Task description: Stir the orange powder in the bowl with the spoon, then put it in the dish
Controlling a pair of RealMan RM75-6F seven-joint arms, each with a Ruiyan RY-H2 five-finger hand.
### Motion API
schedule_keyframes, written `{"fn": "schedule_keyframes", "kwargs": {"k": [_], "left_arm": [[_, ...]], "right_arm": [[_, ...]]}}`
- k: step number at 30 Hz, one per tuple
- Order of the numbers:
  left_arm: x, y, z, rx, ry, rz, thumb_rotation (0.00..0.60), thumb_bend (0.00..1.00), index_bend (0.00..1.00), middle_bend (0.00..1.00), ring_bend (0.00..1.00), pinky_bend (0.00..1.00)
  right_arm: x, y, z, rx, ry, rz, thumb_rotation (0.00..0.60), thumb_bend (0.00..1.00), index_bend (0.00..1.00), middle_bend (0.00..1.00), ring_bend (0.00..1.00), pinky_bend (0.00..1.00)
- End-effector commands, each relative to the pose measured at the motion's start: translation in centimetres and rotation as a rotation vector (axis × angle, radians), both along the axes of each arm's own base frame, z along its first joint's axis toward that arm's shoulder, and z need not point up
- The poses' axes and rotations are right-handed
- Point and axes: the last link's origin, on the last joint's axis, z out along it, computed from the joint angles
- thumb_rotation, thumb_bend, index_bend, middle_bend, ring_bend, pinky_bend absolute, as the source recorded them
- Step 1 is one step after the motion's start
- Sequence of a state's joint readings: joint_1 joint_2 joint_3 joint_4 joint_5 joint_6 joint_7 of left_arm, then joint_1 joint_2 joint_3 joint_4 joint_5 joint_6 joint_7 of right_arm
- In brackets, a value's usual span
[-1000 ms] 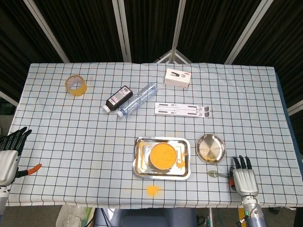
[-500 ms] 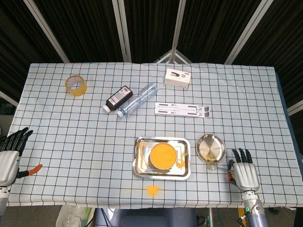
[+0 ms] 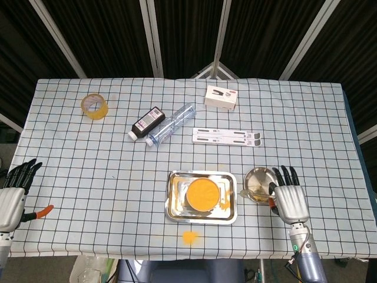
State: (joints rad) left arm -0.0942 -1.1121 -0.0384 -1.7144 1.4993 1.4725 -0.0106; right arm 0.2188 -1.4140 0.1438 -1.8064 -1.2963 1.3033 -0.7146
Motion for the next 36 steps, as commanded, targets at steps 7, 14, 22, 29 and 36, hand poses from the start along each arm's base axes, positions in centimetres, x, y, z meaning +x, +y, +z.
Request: {"fn": "schedule_keyframes", "kwargs": {"k": [7, 14, 22, 29, 36], "left_arm": [[-0.1, 0.0, 0.0, -0.008, -0.009, 0.004, 0.6, 0.0, 0.0, 0.0, 0.0, 0.0], [-0.1, 0.1, 0.0, -0.019, -0.017, 0.008, 0.6, 0.0, 0.0, 0.0, 0.0, 0.0], [-0.2, 0.1, 0.1, -0.027, -0.03, 0.014, 0.6, 0.0, 0.0, 0.0, 0.0, 0.0], [-0.2, 0.2, 0.1, -0.031, -0.038, 0.013, 0.6, 0.0, 0.0, 0.0, 0.0, 0.0], [-0.2, 0.2, 0.2, -0.034, -0.043, 0.015, 0.6, 0.0, 0.0, 0.0, 0.0, 0.0]], "right_arm": [[5.7, -1.9, -3.8, 0.065, 0.01, 0.062, 0.6, 0.46, 0.62, 0.15, 0.0, 0.0], [8.1, -3.0, -6.1, 0.088, 0.035, 0.072, 0.6, 0.46, 0.62, 0.15, 0.0, 0.0], [9.2, -3.3, -7.9, 0.109, 0.062, 0.061, 0.6, 0.46, 0.62, 0.15, 0.0, 0.0], [9.8, -3.4, -8.8, 0.118, 0.087, 0.07, 0.6, 0.46, 0.62, 0.15, 0.0, 0.0], [9.6, -3.6, -8.8, 0.106, 0.114, 0.056, 0.6, 0.46, 0.62, 0.15, 0.0, 0.0]]}}
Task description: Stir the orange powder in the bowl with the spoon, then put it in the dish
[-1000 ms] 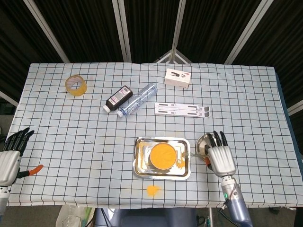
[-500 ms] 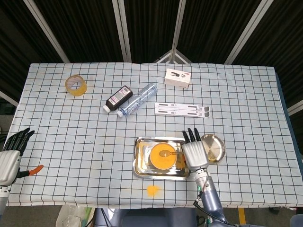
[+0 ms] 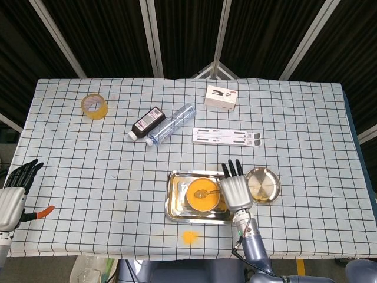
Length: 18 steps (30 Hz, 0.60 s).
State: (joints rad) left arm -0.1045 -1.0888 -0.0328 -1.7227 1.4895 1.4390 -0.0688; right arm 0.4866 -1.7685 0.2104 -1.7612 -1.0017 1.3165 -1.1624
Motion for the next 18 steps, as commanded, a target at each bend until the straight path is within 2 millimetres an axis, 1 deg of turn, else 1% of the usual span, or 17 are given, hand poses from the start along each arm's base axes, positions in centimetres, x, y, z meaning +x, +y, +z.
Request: {"fn": "schedule_keyframes", "kwargs": {"k": [1, 12, 16, 18], "left_arm": [[0.0, 0.0, 0.0, -0.001, 0.0, 0.0, 0.6, 0.0, 0.0, 0.0, 0.0, 0.0], [0.1, 0.0, -0.1, 0.001, 0.002, 0.001, 0.6, 0.0, 0.0, 0.0, 0.0, 0.0], [0.1, 0.0, -0.1, 0.002, 0.003, 0.0, 0.6, 0.0, 0.0, 0.0, 0.0, 0.0], [0.1, 0.0, -0.1, 0.001, 0.003, 0.002, 0.6, 0.0, 0.0, 0.0, 0.0, 0.0]], "right_arm": [[-0.2, 0.0, 0.1, -0.002, 0.016, -0.005, 0.6, 0.46, 0.62, 0.15, 0.0, 0.0], [-1.0, 0.4, 1.1, -0.023, 0.051, -0.012, 0.6, 0.46, 0.62, 0.15, 0.0, 0.0], [-1.1, 0.6, 1.5, -0.026, 0.052, -0.012, 0.6, 0.46, 0.55, 0.15, 0.0, 0.0], [-1.1, 0.6, 1.5, -0.027, 0.057, -0.009, 0.6, 0.46, 0.54, 0.15, 0.0, 0.0]]}}
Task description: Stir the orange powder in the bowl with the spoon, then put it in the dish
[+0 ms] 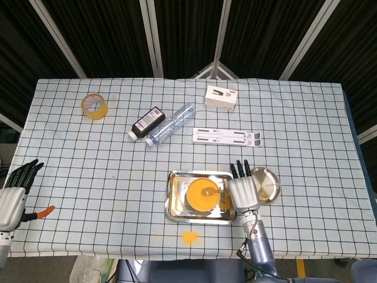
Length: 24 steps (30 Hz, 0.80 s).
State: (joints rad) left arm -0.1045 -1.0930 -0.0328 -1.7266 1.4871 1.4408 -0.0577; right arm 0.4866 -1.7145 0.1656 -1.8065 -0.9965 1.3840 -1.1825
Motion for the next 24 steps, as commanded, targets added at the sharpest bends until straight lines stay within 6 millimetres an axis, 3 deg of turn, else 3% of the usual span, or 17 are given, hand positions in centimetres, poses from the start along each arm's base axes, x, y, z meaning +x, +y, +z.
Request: {"fn": "schedule_keyframes", "kwargs": {"k": [1, 9, 18, 24], "left_arm": [[-0.01, 0.01, 0.0, -0.001, 0.0, 0.002, 0.6, 0.0, 0.0, 0.0, 0.0, 0.0], [-0.01, 0.02, 0.01, -0.002, -0.001, 0.003, 0.6, 0.0, 0.0, 0.0, 0.0, 0.0], [-0.03, 0.07, 0.01, -0.004, -0.004, 0.005, 0.6, 0.0, 0.0, 0.0, 0.0, 0.0], [-0.02, 0.07, -0.01, -0.006, -0.003, 0.006, 0.6, 0.0, 0.0, 0.0, 0.0, 0.0]], "right_arm": [[-0.06, 0.13, 0.07, 0.001, 0.004, 0.003, 0.6, 0.46, 0.54, 0.15, 0.0, 0.0], [-0.25, 0.41, -0.32, 0.009, 0.006, 0.002, 0.6, 0.46, 0.5, 0.15, 0.0, 0.0], [-0.42, 0.44, -0.3, 0.005, 0.002, -0.009, 0.6, 0.46, 0.32, 0.15, 0.0, 0.0], [-0.41, 0.91, -0.06, 0.016, 0.002, -0.011, 0.6, 0.46, 0.31, 0.15, 0.0, 0.0]]}}
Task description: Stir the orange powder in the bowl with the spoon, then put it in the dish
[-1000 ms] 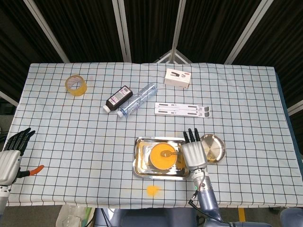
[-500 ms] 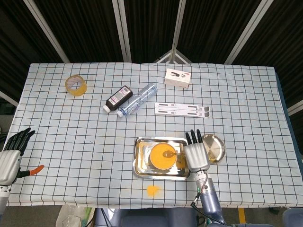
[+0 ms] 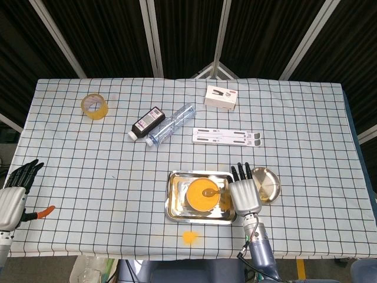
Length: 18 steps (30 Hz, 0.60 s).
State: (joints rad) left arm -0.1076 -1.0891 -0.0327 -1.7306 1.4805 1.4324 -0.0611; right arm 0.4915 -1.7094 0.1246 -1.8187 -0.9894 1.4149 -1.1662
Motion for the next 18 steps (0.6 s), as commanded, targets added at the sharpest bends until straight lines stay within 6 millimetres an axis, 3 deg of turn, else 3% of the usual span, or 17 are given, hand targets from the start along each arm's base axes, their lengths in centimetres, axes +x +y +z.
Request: {"fn": "schedule_keyframes", "kwargs": {"k": [1, 9, 18], "left_arm": [[0.0, -0.02, 0.0, 0.0, 0.001, 0.0, 0.6, 0.0, 0.0, 0.0, 0.0, 0.0], [0.01, -0.04, 0.01, 0.002, 0.001, 0.001, 0.6, 0.0, 0.0, 0.0, 0.0, 0.0], [0.08, -0.06, 0.01, 0.007, 0.001, -0.002, 0.6, 0.0, 0.0, 0.0, 0.0, 0.0]], "right_arm": [[-0.07, 0.2, 0.08, 0.005, 0.003, -0.001, 0.6, 0.46, 0.31, 0.15, 0.0, 0.0], [-0.19, 0.72, 0.44, 0.003, -0.014, 0.018, 0.6, 0.46, 0.31, 0.18, 0.0, 0.0], [-0.25, 0.66, 0.59, -0.014, -0.028, 0.062, 0.6, 0.46, 0.31, 0.36, 0.05, 0.0]]}}
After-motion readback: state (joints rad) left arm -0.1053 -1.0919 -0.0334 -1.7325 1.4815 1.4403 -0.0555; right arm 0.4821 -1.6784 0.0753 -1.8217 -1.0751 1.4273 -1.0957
